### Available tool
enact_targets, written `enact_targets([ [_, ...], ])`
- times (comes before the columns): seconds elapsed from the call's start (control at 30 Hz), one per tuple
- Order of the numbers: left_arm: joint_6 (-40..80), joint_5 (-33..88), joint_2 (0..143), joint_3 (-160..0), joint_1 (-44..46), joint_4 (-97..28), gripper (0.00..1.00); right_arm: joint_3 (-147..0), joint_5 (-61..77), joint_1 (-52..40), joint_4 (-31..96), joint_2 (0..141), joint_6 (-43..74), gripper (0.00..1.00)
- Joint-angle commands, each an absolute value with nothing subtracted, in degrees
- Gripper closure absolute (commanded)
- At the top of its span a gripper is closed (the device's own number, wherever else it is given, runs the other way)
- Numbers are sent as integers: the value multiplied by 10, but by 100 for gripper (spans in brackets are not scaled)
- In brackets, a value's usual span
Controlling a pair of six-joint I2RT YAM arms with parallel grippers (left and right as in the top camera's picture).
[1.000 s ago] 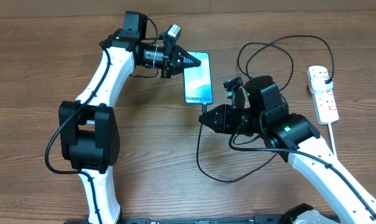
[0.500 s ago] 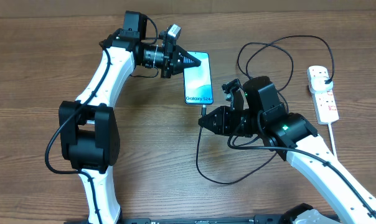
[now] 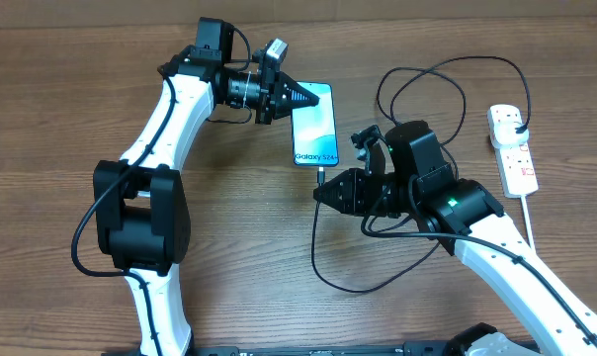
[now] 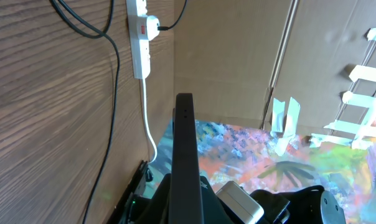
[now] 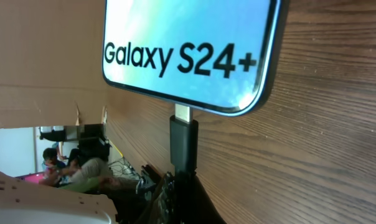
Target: Plug charger to phone and switch on socket
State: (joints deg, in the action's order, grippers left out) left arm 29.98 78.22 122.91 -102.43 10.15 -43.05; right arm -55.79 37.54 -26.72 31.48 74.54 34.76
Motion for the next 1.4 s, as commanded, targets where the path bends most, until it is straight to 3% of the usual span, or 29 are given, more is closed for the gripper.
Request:
enact_targets([
  [0.0,298,804,1229,-1034,106,-430,96,-554,387,-270,311,747,345,96],
  [1.37,300,754,1229,-1034,102,-430,96,-554,387,-270,318,747,345,96],
])
